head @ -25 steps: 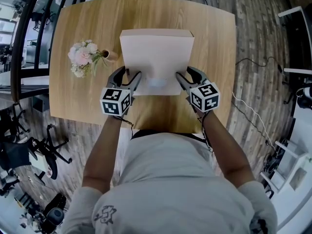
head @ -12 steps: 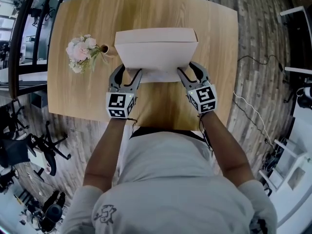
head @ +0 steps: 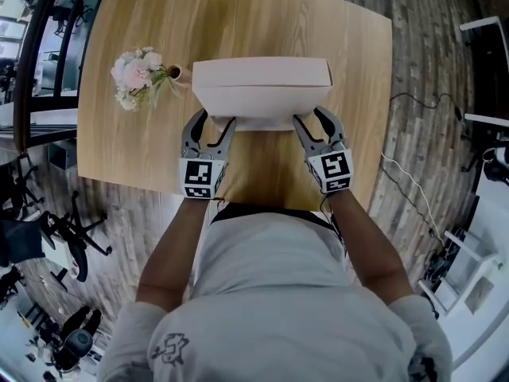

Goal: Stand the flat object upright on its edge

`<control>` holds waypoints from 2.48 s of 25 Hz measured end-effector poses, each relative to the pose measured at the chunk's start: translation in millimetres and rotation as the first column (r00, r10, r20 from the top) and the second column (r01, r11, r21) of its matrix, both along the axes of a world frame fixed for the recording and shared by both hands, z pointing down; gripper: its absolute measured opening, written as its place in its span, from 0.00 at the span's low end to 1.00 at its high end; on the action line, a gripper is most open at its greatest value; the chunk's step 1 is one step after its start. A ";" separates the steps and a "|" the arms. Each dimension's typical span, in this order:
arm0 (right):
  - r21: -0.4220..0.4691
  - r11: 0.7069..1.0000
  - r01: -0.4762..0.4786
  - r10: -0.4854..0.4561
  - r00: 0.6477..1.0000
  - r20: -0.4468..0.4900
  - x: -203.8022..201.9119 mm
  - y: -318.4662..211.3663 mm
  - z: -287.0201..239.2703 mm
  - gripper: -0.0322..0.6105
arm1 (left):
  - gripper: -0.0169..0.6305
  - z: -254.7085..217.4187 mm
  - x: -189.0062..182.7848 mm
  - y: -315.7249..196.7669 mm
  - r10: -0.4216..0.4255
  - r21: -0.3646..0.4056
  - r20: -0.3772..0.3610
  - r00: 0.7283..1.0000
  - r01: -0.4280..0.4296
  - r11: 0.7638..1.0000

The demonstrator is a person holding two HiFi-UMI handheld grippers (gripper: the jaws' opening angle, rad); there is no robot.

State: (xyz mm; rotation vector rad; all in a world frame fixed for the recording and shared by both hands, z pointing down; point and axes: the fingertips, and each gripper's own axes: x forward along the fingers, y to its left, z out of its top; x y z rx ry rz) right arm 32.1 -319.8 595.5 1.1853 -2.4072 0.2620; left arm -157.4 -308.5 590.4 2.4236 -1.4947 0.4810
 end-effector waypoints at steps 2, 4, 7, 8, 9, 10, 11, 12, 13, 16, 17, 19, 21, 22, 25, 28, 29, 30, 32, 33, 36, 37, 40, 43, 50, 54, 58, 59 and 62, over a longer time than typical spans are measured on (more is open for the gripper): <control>0.006 1.000 0.006 -0.006 1.000 -0.007 0.9 5.5 -0.2 0.38 | 0.44 -0.8 0.0 5.4 -0.003 0.003 0.005 1.000 0.003 1.000; 0.012 1.000 0.013 -0.013 1.000 -0.012 1.0 11.4 -0.9 0.38 | 0.44 -1.6 0.0 11.0 -0.007 0.001 0.008 1.000 0.007 1.000; 0.015 1.000 0.022 -0.021 1.000 -0.020 1.4 21.5 -0.3 0.38 | 0.44 -2.2 1.1 20.1 -0.013 0.004 0.010 1.000 0.013 1.000; 0.017 1.000 0.025 -0.025 0.999 -0.023 1.3 24.3 0.1 0.38 | 0.44 -1.9 1.2 22.9 -0.015 0.005 0.011 1.000 0.015 1.000; 0.019 0.999 0.029 -0.029 0.999 -0.026 0.9 26.6 0.3 0.38 | 0.44 -1.1 0.8 25.5 -0.018 0.004 0.012 1.000 0.018 1.000; 0.020 0.999 0.032 -0.032 0.999 -0.027 0.6 28.4 0.7 0.38 | 0.44 0.2 0.1 27.8 -0.021 0.003 0.015 1.000 0.021 1.000; 0.021 0.999 0.035 -0.035 0.999 -0.028 0.6 30.1 1.1 0.38 | 0.44 1.3 -0.4 29.9 -0.022 0.003 0.017 1.000 0.022 1.000; 0.022 0.999 0.039 -0.038 0.999 -0.028 0.7 31.5 1.4 0.38 | 0.44 2.0 -0.6 31.7 -0.023 0.003 0.020 1.000 0.022 1.000; 0.023 0.999 0.043 -0.042 0.999 -0.028 1.0 33.1 1.7 0.38 | 0.44 2.4 -0.6 33.4 -0.023 0.003 0.022 0.999 0.023 1.000; 0.027 0.998 0.054 -0.053 0.998 -0.034 2.1 38.2 2.7 0.38 | 0.44 3.5 0.1 39.3 -0.032 -0.002 0.026 0.999 0.032 0.999; 0.028 0.998 0.056 -0.055 0.998 -0.038 2.3 39.5 3.2 0.38 | 0.44 3.6 0.1 41.1 -0.036 -0.004 0.027 0.999 0.036 0.999; 0.028 0.998 0.059 -0.057 0.997 -0.042 2.0 41.3 3.7 0.38 | 0.44 4.0 -0.5 44.2 -0.043 -0.007 0.024 0.999 0.044 0.999; 0.024 0.998 0.060 -0.059 0.997 -0.040 2.6 43.6 4.4 0.38 | 0.44 5.9 0.1 48.0 -0.048 -0.012 0.021 0.999 0.048 0.999; 0.021 0.998 0.061 -0.060 0.997 -0.039 3.5 45.0 4.9 0.38 | 0.44 6.7 1.0 49.8 -0.048 -0.014 0.022 0.999 0.048 0.999; 0.015 0.998 0.066 -0.066 0.997 -0.034 4.5 47.5 5.6 0.38 | 0.44 7.1 1.9 52.5 -0.049 -0.019 0.022 0.999 0.050 0.999; 0.014 0.997 0.072 -0.072 0.997 -0.036 5.0 49.3 4.6 0.39 | 0.44 7.8 0.5 55.4 -0.063 -0.025 0.017 0.998 0.063 0.998; 0.014 0.997 0.074 -0.074 0.997 -0.036 5.1 50.4 4.3 0.39 | 0.44 8.0 -0.1 57.1 -0.066 -0.026 0.016 0.998 0.066 0.997; 0.013 0.997 0.075 -0.075 0.997 -0.035 5.6 52.1 3.9 0.39 | 0.44 7.6 -0.3 59.3 -0.068 -0.025 0.016 0.998 0.068 0.997; 0.013 0.997 0.075 -0.075 0.997 -0.031 8.2 56.4 2.3 0.40 | 0.44 5.4 0.8 64.4 -0.071 -0.021 0.015 0.997 0.071 0.997; 0.014 0.997 0.075 -0.075 0.997 -0.030 9.8 58.4 1.0 0.40 | 0.44 3.9 1.5 66.7 -0.073 -0.018 0.014 0.997 0.073 0.997; 0.022 0.997 0.079 -0.079 0.997 -0.025 12.6 62.7 -3.8 0.40 | 0.44 -2.0 1.6 72.5 -0.086 -0.007 0.012 0.996 0.086 0.996; 0.026 0.996 0.082 -0.081 0.996 -0.023 13.2 64.4 -5.8 0.40 | 0.44 -4.6 1.9 74.7 -0.091 -0.002 0.010 0.996 0.091 0.996; 0.036 0.996 0.085 -0.085 0.996 -0.017 15.6 72.6 -13.2 0.39 | 0.44 -13.0 4.5 84.2 -0.100 0.016 0.008 0.995 0.100 0.995; 0.052 0.995 0.087 -0.087 0.996 -0.006 20.1 83.6 -23.4 0.39 | 0.44 -22.1 8.3 96.6 -0.114 0.034 0.003 0.993 0.114 0.993; 0.097 0.990 0.107 -0.110 0.993 0.033 32.6 115.9 -55.1 0.33 | 0.44 -49.7 26.6 130.3 -0.141 0.086 -0.013 0.990 0.141 0.986; 0.133 0.983 0.126 -0.135 0.989 0.063 37.2 139.5 -77.9 0.29 | 0.44 -61.6 37.6 154.0 -0.146 0.098 -0.011 0.989 0.147 0.984; 0.170 0.974 0.147 -0.162 0.984 0.075 44.8 164.6 -96.8 0.23 | 0.36 -75.4 45.2 179.0 -0.153 0.119 -0.008 0.988 0.153 0.981; 0.179 0.972 0.150 -0.166 0.983 0.079 47.5 171.1 -101.4 0.20 | 0.34 -80.3 47.7 186.0 -0.153 0.128 -0.008 0.988 0.153 0.980; 0.208 0.967 0.147 -0.170 0.981 0.098 55.4 188.2 -117.5 0.15 | 0.27 -97.7 54.9 205.7 -0.154 0.160 -0.007 0.988 0.154 0.975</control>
